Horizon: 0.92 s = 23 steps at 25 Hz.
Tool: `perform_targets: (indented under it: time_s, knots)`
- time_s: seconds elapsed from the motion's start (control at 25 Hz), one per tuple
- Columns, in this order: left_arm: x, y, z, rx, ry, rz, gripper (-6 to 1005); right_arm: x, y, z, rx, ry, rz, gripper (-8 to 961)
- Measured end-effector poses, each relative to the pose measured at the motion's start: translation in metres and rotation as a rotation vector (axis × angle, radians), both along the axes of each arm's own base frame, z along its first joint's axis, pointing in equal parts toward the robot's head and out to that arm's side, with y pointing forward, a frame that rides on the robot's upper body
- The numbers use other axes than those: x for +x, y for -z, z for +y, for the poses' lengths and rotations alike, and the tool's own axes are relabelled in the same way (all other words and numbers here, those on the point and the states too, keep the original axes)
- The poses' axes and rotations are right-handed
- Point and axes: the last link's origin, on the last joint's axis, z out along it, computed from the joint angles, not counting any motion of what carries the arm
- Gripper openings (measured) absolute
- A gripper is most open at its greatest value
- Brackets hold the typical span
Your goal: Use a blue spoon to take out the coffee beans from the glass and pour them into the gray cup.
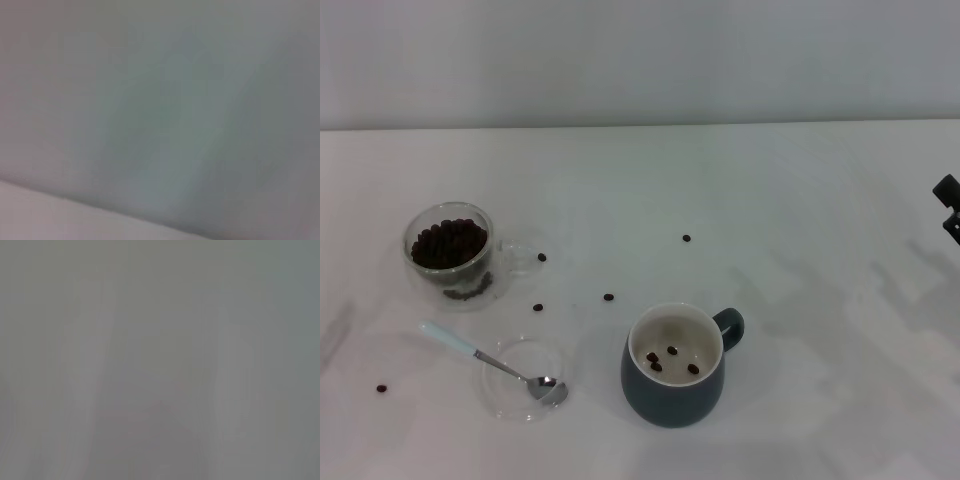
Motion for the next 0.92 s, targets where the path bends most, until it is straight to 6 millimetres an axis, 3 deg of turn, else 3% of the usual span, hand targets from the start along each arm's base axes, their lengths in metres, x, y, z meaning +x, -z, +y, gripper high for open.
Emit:
perform_targets:
  time_s: [0.92]
  knots:
    - [-0.01,-0.016,0.004,0.383,0.034,0.362,660,-0.006,-0.005,-0.006,0.053,-0.045,0.03,617]
